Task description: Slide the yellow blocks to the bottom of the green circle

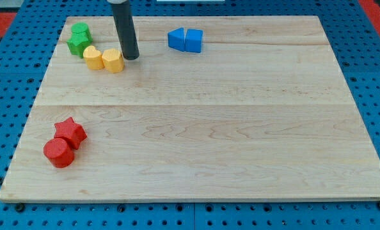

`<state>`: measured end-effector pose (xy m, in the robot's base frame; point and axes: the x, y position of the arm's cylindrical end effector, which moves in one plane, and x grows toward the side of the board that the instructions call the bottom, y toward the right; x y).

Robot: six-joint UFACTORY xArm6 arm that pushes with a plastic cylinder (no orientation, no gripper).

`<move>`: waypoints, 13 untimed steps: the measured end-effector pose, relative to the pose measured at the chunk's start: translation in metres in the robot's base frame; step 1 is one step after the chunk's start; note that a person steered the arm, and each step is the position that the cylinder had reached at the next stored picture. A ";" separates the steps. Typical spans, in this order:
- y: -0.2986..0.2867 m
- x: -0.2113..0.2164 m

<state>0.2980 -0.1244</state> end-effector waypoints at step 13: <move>-0.034 0.006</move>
<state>0.3035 -0.1580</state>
